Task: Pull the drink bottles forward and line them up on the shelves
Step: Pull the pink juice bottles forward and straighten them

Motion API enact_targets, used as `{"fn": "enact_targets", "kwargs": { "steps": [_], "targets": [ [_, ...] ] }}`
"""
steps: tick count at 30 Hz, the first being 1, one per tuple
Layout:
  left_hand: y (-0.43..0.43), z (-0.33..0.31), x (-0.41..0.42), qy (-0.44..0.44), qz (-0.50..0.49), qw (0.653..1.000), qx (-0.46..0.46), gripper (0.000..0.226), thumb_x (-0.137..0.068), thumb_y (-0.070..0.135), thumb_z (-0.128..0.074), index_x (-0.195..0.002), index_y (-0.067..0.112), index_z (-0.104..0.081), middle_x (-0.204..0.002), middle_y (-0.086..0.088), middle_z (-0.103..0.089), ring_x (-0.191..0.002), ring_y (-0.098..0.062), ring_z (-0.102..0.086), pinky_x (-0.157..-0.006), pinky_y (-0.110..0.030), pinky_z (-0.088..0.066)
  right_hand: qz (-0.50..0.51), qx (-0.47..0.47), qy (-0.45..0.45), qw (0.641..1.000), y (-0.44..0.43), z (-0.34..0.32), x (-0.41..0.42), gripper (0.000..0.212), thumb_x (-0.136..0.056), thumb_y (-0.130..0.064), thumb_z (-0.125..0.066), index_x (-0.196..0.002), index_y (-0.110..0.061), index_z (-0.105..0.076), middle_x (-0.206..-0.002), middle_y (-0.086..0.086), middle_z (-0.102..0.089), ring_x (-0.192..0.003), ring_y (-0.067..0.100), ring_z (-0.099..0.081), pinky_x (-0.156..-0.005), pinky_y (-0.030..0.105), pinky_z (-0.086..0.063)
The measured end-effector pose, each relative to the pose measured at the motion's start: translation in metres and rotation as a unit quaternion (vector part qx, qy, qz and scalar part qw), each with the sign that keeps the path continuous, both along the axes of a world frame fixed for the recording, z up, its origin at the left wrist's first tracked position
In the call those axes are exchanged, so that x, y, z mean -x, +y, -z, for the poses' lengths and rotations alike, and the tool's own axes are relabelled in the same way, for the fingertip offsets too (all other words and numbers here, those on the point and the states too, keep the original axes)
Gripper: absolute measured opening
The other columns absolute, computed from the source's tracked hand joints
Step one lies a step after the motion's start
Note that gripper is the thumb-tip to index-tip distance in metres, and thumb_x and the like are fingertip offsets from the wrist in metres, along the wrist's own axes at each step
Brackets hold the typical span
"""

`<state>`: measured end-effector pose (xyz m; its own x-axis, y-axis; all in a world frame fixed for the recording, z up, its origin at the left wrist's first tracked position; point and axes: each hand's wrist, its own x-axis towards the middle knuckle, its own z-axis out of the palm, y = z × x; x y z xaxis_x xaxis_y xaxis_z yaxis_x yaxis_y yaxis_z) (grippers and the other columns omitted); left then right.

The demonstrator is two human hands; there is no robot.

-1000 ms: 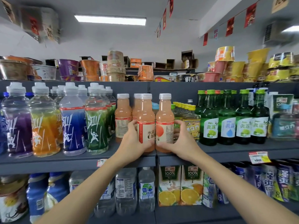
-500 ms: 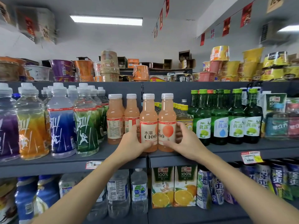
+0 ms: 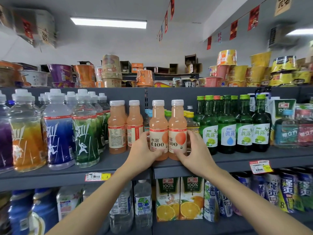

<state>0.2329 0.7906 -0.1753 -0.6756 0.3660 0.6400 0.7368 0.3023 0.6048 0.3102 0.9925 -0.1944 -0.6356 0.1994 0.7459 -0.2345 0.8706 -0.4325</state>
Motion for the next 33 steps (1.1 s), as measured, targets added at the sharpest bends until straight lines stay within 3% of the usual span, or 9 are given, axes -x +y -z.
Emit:
{"fn": "enact_targets", "kwargs": {
  "steps": [4,6,10,15,23,29,33],
  "targets": [
    [0.001,0.004,0.000,0.037,-0.031,0.999,0.000,0.062,-0.076,0.034,-0.084,-0.129,0.021,-0.054,-0.116,0.004,-0.064,-0.105,-0.010,-0.061,-0.089,-0.028,-0.053,0.017,-0.025,0.005,1.000,0.000,0.001,0.002,0.058,-0.082,-0.043,-0.074,-0.131,-0.032,-0.044,-0.110,-0.014,-0.045,-0.099,0.001,-0.048,-0.087,0.024,-0.044],
    [0.002,0.005,0.000,0.018,-0.033,0.999,-0.016,0.066,-0.076,0.032,-0.086,-0.131,0.020,-0.051,-0.112,0.004,-0.067,-0.103,-0.010,-0.065,-0.088,-0.031,-0.056,0.011,0.004,-0.001,1.000,0.000,0.000,0.004,0.065,-0.081,-0.040,-0.079,-0.135,-0.031,-0.043,-0.115,-0.013,-0.050,-0.102,0.003,-0.053,-0.090,0.025,-0.048],
    [0.005,0.007,0.004,0.002,-0.036,0.999,-0.014,0.064,-0.079,0.024,-0.083,-0.134,0.013,-0.051,-0.114,0.001,-0.070,-0.103,-0.011,-0.067,-0.089,-0.032,-0.057,0.008,0.034,0.012,0.999,0.001,0.000,0.006,0.067,-0.078,-0.034,-0.084,-0.133,-0.024,-0.047,-0.114,-0.013,-0.053,-0.097,0.000,-0.055,-0.085,0.025,-0.054],
    [0.009,0.007,0.011,0.019,-0.054,0.998,0.006,0.059,-0.080,0.027,-0.077,-0.133,0.015,-0.053,-0.118,0.001,-0.068,-0.105,-0.012,-0.063,-0.087,-0.026,-0.051,0.019,0.017,0.025,0.999,0.003,0.004,0.011,0.064,-0.078,-0.037,-0.084,-0.129,-0.025,-0.047,-0.106,-0.020,-0.042,-0.097,-0.014,-0.046,-0.079,0.009,-0.038],
    [0.012,0.013,0.020,0.019,-0.097,0.995,0.007,0.062,-0.078,0.039,-0.075,-0.131,0.021,-0.050,-0.118,0.004,-0.065,-0.106,-0.017,-0.063,-0.082,-0.028,-0.047,0.033,0.003,-0.004,0.999,0.003,-0.002,0.017,0.063,-0.079,-0.044,-0.081,-0.129,-0.028,-0.048,-0.111,-0.011,-0.050,-0.098,0.007,-0.053,-0.087,0.032,-0.051],
    [0.014,0.009,0.025,0.019,-0.097,0.995,0.018,0.064,-0.078,0.039,-0.079,-0.129,0.015,-0.050,-0.113,0.004,-0.063,-0.105,-0.015,-0.062,-0.078,-0.024,-0.043,0.068,-0.012,-0.004,0.998,0.001,-0.002,0.023,0.064,-0.079,-0.049,-0.080,-0.131,-0.027,-0.049,-0.116,-0.009,-0.053,-0.106,0.011,-0.056,-0.088,0.035,-0.053],
    [0.012,0.010,0.024,0.020,-0.096,0.995,0.019,0.063,-0.078,0.041,-0.079,-0.128,0.016,-0.049,-0.106,0.011,-0.057,-0.099,-0.010,-0.059,-0.076,-0.023,-0.042,0.107,-0.024,0.003,0.994,-0.003,-0.003,0.021,0.066,-0.076,-0.055,-0.080,-0.126,-0.031,-0.044,-0.112,-0.013,-0.056,-0.101,0.011,-0.058,-0.074,0.028,-0.046]
  ]
}}
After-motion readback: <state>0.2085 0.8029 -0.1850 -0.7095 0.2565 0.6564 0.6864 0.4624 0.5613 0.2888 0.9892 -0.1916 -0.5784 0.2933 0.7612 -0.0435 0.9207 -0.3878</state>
